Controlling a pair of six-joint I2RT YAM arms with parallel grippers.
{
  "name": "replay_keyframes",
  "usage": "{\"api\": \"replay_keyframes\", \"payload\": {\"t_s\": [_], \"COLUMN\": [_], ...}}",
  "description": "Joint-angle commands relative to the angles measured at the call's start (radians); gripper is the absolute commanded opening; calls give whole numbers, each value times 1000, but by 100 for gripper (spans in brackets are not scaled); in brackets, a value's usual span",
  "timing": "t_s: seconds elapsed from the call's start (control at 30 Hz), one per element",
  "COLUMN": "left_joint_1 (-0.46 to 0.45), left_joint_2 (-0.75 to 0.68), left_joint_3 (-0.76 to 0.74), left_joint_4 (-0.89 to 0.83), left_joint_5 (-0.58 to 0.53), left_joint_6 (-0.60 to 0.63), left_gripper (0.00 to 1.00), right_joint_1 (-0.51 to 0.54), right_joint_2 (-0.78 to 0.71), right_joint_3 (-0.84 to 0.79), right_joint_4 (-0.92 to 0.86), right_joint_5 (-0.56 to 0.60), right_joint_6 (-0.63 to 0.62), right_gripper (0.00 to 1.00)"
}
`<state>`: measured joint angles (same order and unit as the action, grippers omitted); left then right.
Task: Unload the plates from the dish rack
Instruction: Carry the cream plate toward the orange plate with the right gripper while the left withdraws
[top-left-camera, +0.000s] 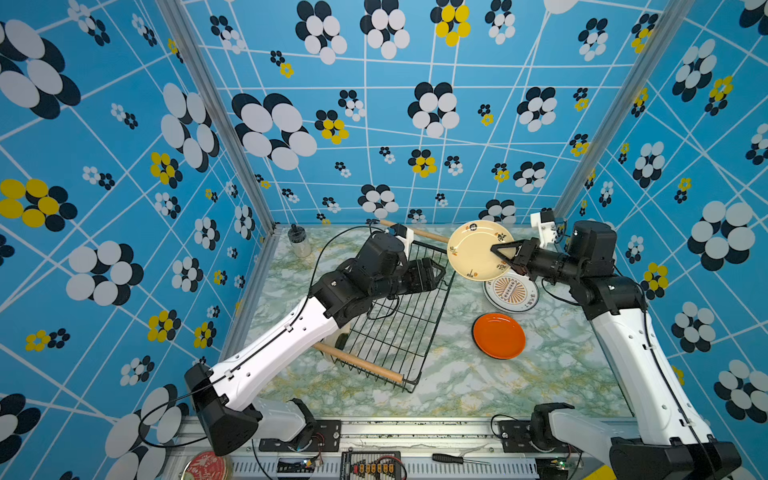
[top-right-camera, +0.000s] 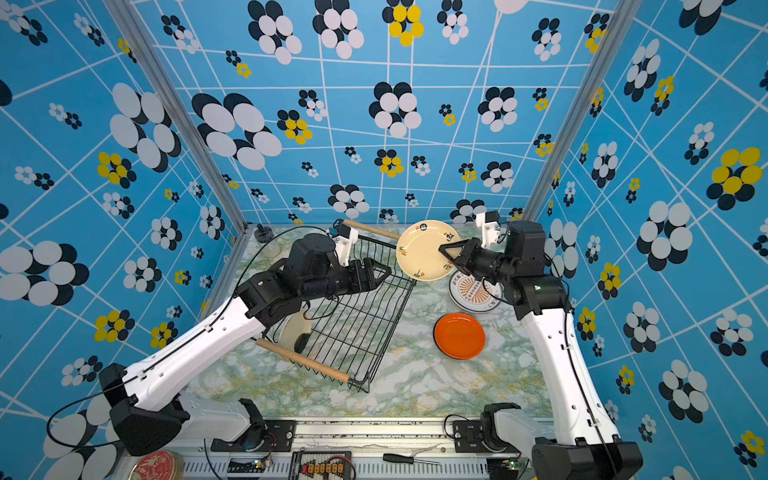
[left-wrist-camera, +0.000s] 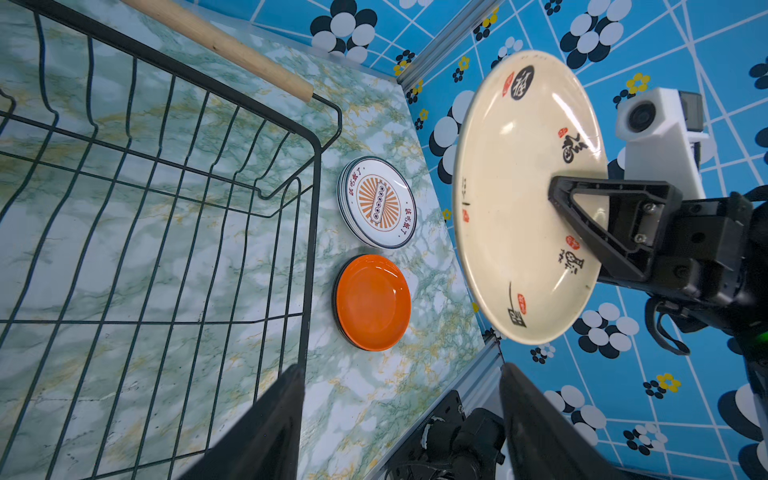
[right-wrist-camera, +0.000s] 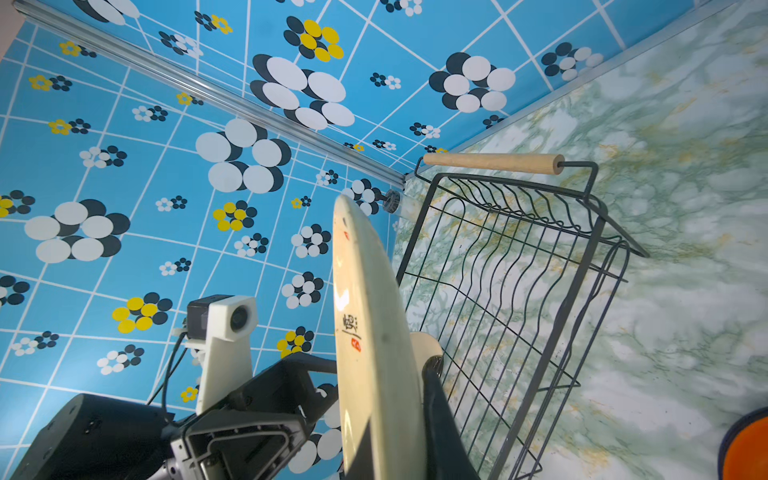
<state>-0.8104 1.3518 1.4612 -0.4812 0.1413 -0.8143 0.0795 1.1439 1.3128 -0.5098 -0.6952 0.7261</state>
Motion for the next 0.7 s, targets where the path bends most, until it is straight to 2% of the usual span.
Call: {"api": "replay_keyframes", "payload": {"t_s": [0.0, 0.1, 0.23, 0.33, 0.5, 0.67], "left_joint_1": [12, 23, 41, 54, 101, 113], "left_joint_2": [-55, -67, -81, -83, -78, -79], "left_joint_3": [0, 35, 94, 123, 102, 64], "left_joint_4": [-48, -163, -354, -490, -609, -635], "left_joint_5": [-34, -96, -202, -288, -344, -395], "left_joint_6": [35, 78, 161, 215, 278, 309], "left_gripper": [76, 76, 76, 77, 78, 77], "right_joint_1": [-6, -8, -12, -18, -24, -36], "right_joint_2": [-4, -7, -1, -18, -76, -127], "right_joint_3": [39, 82, 147, 159, 109, 33], "right_joint_4": [-106, -213, -381, -452, -530, -560], "right_joint_5": [65, 163, 370, 482, 698, 785], "right_joint_6": [-99, -192, -327, -386, -435, -435], "right_gripper": [0, 0, 0, 0, 0, 0]}}
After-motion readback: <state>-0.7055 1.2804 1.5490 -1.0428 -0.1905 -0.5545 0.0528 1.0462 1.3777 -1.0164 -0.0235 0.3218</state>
